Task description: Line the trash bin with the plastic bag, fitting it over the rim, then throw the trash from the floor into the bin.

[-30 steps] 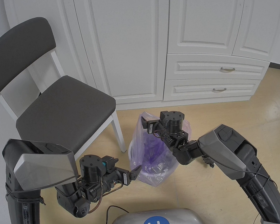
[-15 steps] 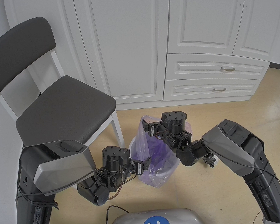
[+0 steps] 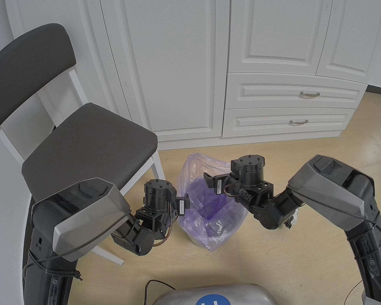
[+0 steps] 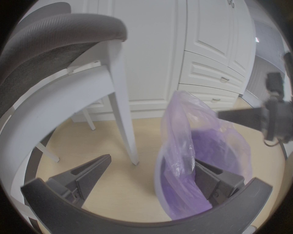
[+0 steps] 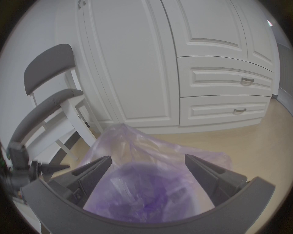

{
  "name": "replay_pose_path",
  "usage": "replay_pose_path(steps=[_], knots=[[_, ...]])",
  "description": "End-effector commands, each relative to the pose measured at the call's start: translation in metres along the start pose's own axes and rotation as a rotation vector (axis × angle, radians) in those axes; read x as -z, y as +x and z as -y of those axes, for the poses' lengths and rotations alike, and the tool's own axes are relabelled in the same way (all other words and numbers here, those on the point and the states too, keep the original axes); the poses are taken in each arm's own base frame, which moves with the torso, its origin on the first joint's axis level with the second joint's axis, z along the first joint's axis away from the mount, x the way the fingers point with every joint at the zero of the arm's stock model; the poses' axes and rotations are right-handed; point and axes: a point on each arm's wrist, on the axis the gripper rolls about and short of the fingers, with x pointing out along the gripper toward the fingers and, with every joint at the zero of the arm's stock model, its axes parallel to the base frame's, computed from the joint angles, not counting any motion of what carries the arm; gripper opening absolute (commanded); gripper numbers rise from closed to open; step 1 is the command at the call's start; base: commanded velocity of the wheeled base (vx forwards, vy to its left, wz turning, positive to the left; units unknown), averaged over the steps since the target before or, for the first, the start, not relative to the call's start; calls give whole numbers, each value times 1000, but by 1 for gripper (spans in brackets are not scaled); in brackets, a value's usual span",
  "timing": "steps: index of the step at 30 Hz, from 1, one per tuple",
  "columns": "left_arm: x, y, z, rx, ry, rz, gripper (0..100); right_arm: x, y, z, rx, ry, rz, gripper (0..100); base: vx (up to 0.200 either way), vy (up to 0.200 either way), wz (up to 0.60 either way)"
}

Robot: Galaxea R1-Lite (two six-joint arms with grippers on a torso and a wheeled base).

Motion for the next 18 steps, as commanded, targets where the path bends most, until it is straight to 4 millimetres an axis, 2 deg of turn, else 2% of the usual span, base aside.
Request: replay_pose_path(steps=[1,3,5,6,8,12,18], knots=[[-9,21,-33,-106,-42,34,100,-26,-31,36,48,12,9,100,0,0,0],[-8,22,-37,-112,-50,37,100,-22,-33,45,47,19,28,100,0,0,0],[-10,23,-39,-113,-74,54,100,-9,-29,57,61,23,23,100,0,0,0],[-10,23,-39,-113,-74,54,100,-9,-29,57,61,23,23,100,0,0,0],[-9,25,-40,-115,-92,59,100,9,-20,66,82,20,0,100,0,0,0],[-1,32,-41,-115,-128,66,100,20,-3,76,108,27,8,100,0,0,0],[9,45,-44,-124,-163,77,100,42,12,89,140,28,-22,100,0,0,0]])
